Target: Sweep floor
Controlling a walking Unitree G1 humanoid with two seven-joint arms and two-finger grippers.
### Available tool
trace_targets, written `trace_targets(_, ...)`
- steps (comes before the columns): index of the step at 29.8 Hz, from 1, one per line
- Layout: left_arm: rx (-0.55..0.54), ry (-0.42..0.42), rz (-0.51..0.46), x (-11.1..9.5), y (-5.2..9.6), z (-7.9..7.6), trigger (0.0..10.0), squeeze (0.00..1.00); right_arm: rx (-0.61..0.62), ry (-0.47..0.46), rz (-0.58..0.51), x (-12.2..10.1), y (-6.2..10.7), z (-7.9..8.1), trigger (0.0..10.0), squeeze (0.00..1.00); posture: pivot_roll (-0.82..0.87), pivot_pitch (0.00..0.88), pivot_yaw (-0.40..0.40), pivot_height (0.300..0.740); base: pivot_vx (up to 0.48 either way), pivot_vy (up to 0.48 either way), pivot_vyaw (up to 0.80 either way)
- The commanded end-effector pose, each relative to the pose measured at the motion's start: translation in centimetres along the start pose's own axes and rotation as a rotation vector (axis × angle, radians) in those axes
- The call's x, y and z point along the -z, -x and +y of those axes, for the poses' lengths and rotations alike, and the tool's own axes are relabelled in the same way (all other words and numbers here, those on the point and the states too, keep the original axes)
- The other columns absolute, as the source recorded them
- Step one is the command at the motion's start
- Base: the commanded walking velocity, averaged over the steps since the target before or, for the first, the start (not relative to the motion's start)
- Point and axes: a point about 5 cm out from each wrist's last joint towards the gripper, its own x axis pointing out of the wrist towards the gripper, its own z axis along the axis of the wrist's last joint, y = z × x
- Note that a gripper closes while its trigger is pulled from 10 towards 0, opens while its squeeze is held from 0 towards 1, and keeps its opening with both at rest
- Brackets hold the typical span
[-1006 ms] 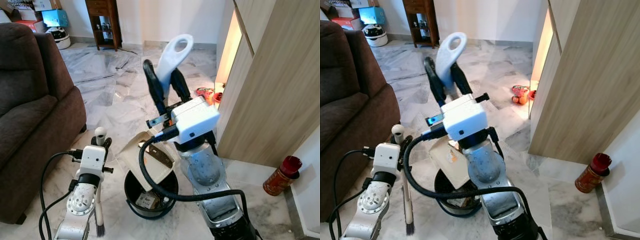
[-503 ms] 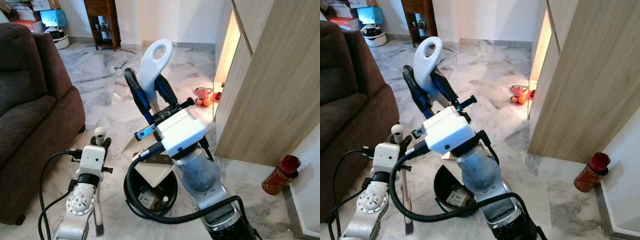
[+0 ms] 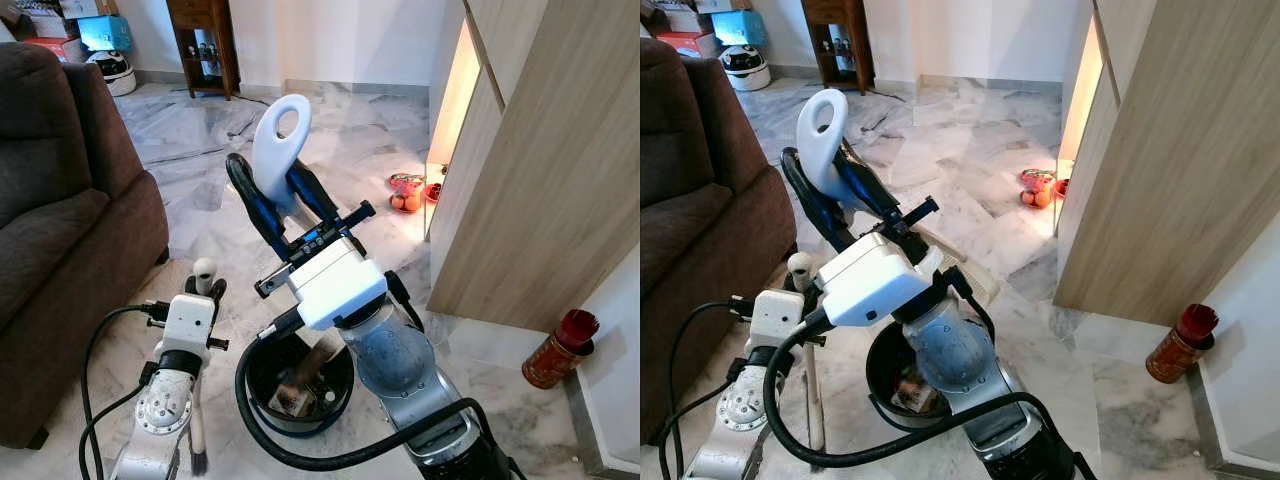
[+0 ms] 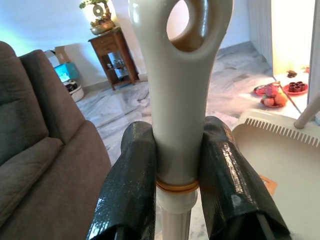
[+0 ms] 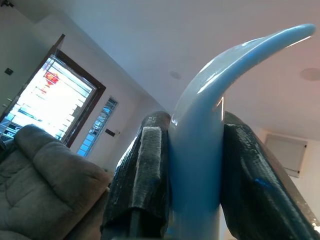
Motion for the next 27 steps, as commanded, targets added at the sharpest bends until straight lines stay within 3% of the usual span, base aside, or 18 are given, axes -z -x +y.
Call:
trace_targets(1,0.007,-0.034,-0.047,-0.8,-0.3,0.2,10.0,0.00,0.019,0.050,-0.092,-1.6,-0.7,-0.7,10.0,0.00,0.14,0.039,0.027,0.740,0.000,0.000,0.00)
trace_targets(6,0.012,-0.036,-0.048,-0.9,-0.3,0.1,10.0,0.00,0.044,0.122,-0.049,-0.8,-0.7,-1.3,10.0,0.00,0.14,0.038,0.029,0.740,0.000,0.000,0.00)
trace_targets(14,0.020,-0.037,-0.056,-1.0,-0.4,0.0,10.0,0.00,0.171,0.280,0.085,1.9,0.1,-6.0,10.0,0.00,0.12,0.034,0.028,0.740,0.000,0.000,0.00)
trace_targets(16,0.019,-0.037,-0.056,-1.0,-0.4,0.1,10.0,0.00,0.217,0.345,0.185,3.4,1.2,-7.8,10.0,0.00,0.11,0.034,0.033,0.740,0.000,0.000,0.00)
trace_targets(20,0.021,-0.036,-0.051,-0.8,-0.2,-0.1,10.0,0.00,0.233,0.415,0.341,5.8,4.1,-9.4,10.0,0.00,0.11,0.023,0.032,0.740,0.000,0.000,0.00)
trace_targets(27,0.021,-0.027,-0.043,-0.6,0.1,0.0,10.0,0.00,0.302,0.396,0.484,8.1,7.4,-10.1,10.0,0.00,0.10,0.009,0.036,0.740,0.000,0.000,0.00)
